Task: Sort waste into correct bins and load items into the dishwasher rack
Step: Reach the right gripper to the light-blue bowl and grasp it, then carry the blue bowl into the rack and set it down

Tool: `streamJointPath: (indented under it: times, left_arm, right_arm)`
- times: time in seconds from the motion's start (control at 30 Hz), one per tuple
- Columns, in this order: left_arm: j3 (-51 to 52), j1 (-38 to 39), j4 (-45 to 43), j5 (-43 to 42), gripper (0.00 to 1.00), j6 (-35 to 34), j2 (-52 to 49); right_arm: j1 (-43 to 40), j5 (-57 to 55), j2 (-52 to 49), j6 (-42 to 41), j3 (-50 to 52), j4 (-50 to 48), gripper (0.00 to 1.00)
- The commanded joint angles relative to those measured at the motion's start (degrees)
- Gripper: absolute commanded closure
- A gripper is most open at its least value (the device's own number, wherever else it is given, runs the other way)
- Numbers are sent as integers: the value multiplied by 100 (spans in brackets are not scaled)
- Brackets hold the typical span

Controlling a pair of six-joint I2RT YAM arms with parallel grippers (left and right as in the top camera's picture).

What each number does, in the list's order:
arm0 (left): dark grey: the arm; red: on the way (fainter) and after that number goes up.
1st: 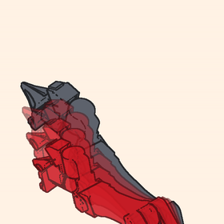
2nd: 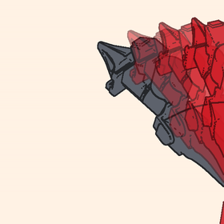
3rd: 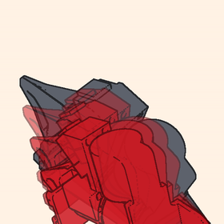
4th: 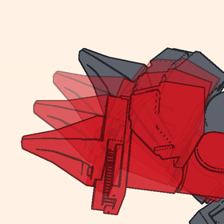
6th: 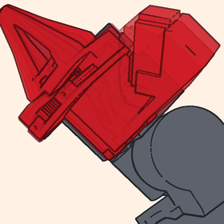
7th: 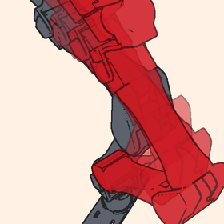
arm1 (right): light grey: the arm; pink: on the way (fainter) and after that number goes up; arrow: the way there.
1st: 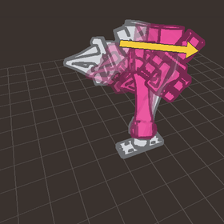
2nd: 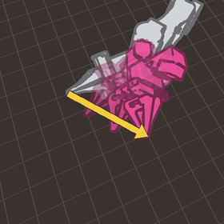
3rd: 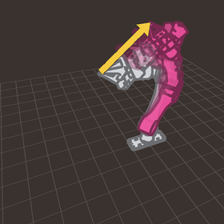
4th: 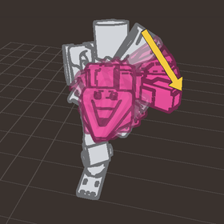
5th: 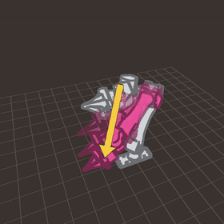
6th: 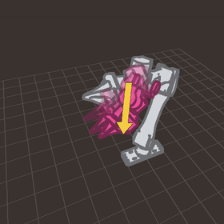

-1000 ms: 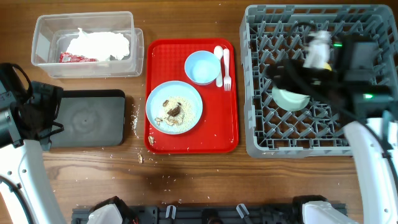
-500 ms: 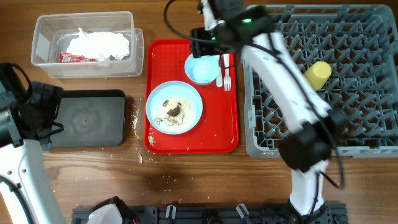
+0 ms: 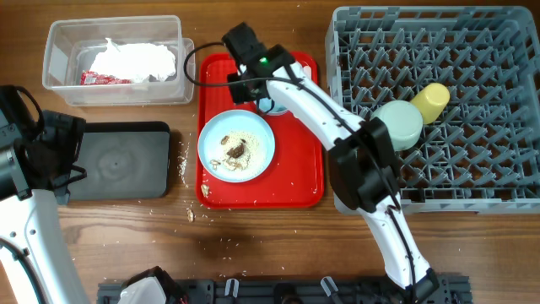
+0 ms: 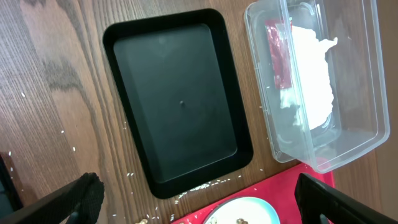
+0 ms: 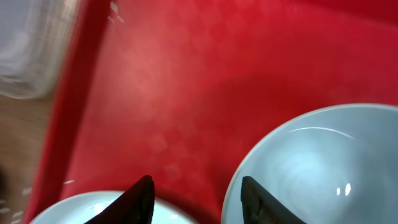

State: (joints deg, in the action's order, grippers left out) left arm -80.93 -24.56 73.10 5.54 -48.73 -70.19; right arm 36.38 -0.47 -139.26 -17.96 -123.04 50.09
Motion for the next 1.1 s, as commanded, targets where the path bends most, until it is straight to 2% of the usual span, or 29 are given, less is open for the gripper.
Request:
streamJointPath:
  times: [0.0, 0.07, 0.13, 0.27, 0.43, 0.53, 0.77, 0.97, 1.07]
  left_arm:
    - [2, -37, -15, 55, 0, 33, 9]
    - [2, -37, -15, 55, 0, 33, 11]
    - [2, -37, -15, 55, 0, 33, 9]
    - [2, -37, -15, 55, 0, 33, 11]
    - [2, -37, -15, 55, 0, 33, 11]
    - [2, -37, -15, 55, 0, 33, 9]
    - [2, -37, -15, 55, 0, 33, 9]
    - [2, -37, -15, 55, 0, 33, 9]
    - [2, -37, -15, 55, 0, 33, 11]
  right_arm:
    - [-22, -597, -179, -63, -107, -9, 54]
    - [-17, -660, -190, -46, -107, 0, 57]
    - [-17, -660, -190, -31, -107, -7, 66]
    - [-17, -660, -192, -28, -11, -81, 67]
    - [15, -654, -199, -219, 66, -122, 79]
    - [52, -586, -195, -310, 63, -122, 95]
    - [-2, 319, 369, -326, 57, -66, 96]
    - [-212, 389, 1672, -474, 48, 131, 96]
    - [-605, 925, 2430, -461, 48, 442, 96]
